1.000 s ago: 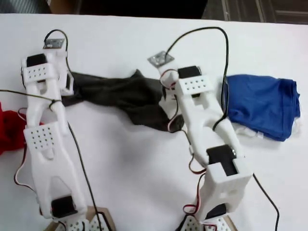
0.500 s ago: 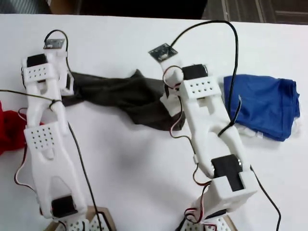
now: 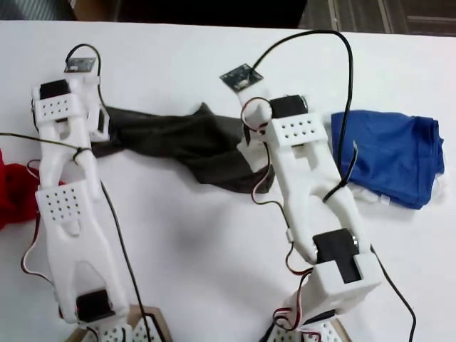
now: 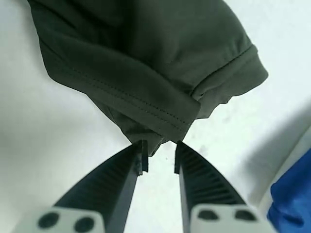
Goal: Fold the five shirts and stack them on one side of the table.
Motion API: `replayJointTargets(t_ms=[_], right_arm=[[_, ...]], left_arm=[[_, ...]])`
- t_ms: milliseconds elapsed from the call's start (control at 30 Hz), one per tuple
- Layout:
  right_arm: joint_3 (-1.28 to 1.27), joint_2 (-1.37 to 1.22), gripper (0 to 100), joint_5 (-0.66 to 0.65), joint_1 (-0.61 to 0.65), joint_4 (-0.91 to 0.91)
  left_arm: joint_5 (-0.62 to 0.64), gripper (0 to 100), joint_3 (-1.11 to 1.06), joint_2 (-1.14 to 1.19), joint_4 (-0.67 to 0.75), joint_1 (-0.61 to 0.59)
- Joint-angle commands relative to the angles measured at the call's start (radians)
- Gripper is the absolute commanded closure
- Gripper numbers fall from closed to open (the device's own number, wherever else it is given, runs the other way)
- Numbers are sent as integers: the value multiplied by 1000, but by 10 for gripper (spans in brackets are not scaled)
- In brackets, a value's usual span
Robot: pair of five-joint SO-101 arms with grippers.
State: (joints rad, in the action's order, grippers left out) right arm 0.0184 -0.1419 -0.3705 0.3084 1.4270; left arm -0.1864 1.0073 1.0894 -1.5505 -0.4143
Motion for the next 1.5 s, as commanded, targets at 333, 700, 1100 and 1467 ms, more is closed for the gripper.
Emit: replayJointTargets(t_ms=[333,700,1100,1467], right_arm=[[3,-85,875,3,-91,-61],[-3,-93,875,3,-54,-64],[-78,-94,875,3,-62,-154],[-80,-119,876,3,-62,-165]], left_arm=[[6,740,13,8,2,-31],[6,740,13,8,3,-31],[6,740,13,8,3,-31],[6,740,13,8,3,-31]])
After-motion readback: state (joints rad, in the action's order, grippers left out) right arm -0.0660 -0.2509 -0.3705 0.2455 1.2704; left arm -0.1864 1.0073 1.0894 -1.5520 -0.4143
